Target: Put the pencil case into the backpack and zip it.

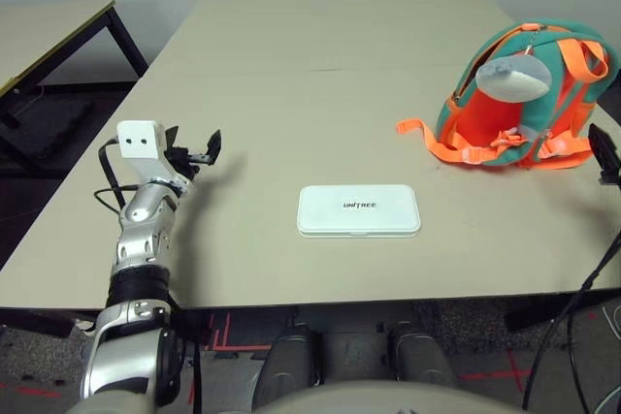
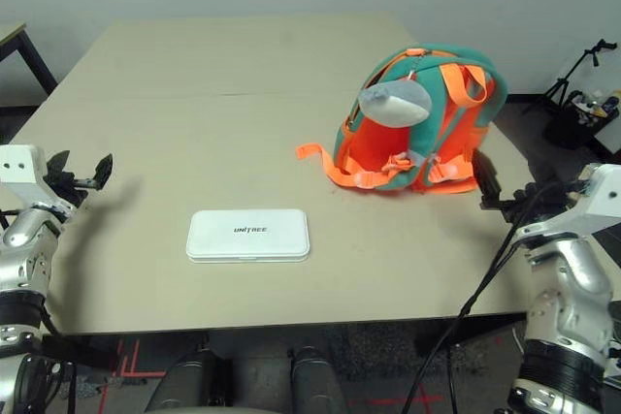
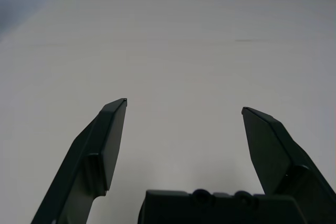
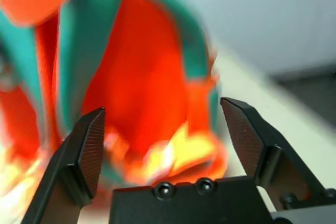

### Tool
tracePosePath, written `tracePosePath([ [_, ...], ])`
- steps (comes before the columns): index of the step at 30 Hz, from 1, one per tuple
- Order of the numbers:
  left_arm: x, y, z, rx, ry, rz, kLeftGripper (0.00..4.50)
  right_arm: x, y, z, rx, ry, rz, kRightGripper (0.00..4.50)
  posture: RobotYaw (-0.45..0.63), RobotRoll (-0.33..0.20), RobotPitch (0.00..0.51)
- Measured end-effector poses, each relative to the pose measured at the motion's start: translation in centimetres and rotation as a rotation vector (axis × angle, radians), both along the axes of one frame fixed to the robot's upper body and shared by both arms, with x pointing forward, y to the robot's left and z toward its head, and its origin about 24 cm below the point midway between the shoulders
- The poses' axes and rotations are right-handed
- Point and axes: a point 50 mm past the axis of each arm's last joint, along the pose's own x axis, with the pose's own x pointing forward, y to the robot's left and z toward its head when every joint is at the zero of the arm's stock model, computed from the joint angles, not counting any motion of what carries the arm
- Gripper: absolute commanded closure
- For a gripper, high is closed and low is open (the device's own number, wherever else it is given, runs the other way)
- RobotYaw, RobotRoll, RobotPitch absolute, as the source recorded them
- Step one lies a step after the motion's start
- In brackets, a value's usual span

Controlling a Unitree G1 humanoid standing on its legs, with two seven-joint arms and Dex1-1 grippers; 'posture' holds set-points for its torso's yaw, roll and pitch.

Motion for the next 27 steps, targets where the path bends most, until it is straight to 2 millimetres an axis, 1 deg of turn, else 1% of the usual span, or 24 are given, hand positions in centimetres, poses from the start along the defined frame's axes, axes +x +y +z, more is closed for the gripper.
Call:
tracePosePath([
  [2, -0.8, -0.3, 1.2, -0.102, 0.080, -0.092, 0.00, -1.1, 0.6, -0.2, 0.079, 0.150, 0.070, 0.01, -0.04, 0.000, 0.026],
  [3, -1.6, -0.5, 2.2, -0.181, 0.161, -0.162, 0.00, -2.1, 1.2, -0.4, 0.125, 0.285, 0.138, 0.01, -0.04, 0.000, 0.026],
  [4, -2.2, -0.4, 3.0, -0.228, 0.211, -0.205, 0.00, -2.7, 1.7, -0.5, 0.154, 0.381, 0.186, 0.01, -0.04, 0.000, 0.026],
  [6, -3.1, -0.5, 4.3, -0.304, 0.270, -0.277, 0.00, -3.5, 2.8, -0.5, 0.212, 0.500, 0.278, 0.01, -0.05, 0.000, 0.026],
  [8, -3.8, -1.0, 5.2, -0.383, 0.338, -0.358, 0.00, -4.0, 4.6, -0.6, 0.271, 0.613, 0.391, 0.01, -0.05, 0.000, 0.029],
  [9, -4.0, -1.2, 5.3, -0.413, 0.381, -0.389, 0.00, -4.0, 5.5, -0.9, 0.297, 0.660, 0.440, 0.16, -0.05, 0.000, 0.030],
  [11, -4.5, -1.7, 4.9, -0.464, 0.469, -0.450, 0.00, -3.8, 7.1, -1.5, 0.328, 0.736, 0.523, 0.53, -0.03, 0.000, 0.037],
  [13, -4.7, -2.5, 4.0, -0.518, 0.563, -0.510, 0.00, -2.6, 8.6, -2.0, 0.327, 0.777, 0.570, 1.16, -0.03, 0.000, 0.042],
  [14, -4.8, -3.0, 3.5, -0.538, 0.603, -0.539, 0.00, -2.1, 9.2, -2.1, 0.320, 0.799, 0.583, 1.55, -0.02, 0.000, 0.046],
  [17, -5.0, -4.0, 2.1, -0.578, 0.707, -0.582, 0.00, -0.9, 10.6, -2.9, 0.310, 0.874, 0.614, 2.47, -0.01, 0.000, 0.050],
  [18, -5.1, -4.2, 1.7, -0.580, 0.730, -0.592, 0.00, -0.4, 11.2, -3.1, 0.312, 0.873, 0.624, 2.75, -0.01, 0.000, 0.051],
  [21, -5.4, -5.0, 0.5, -0.579, 0.797, -0.618, 0.00, 0.4, 12.8, -4.0, 0.314, 0.899, 0.658, 3.72, 0.00, 0.000, 0.052],
  [23, -5.4, -5.3, 0.1, -0.580, 0.828, -0.629, 0.00, 0.6, 13.5, -4.4, 0.304, 0.930, 0.670, 4.41, 0.01, 0.000, 0.054],
  [27, -5.3, -5.4, -0.4, -0.597, 0.863, -0.638, 0.00, 1.8, 14.1, -4.5, 0.260, 0.938, 0.630, 4.46, 0.02, 0.000, 0.057],
])
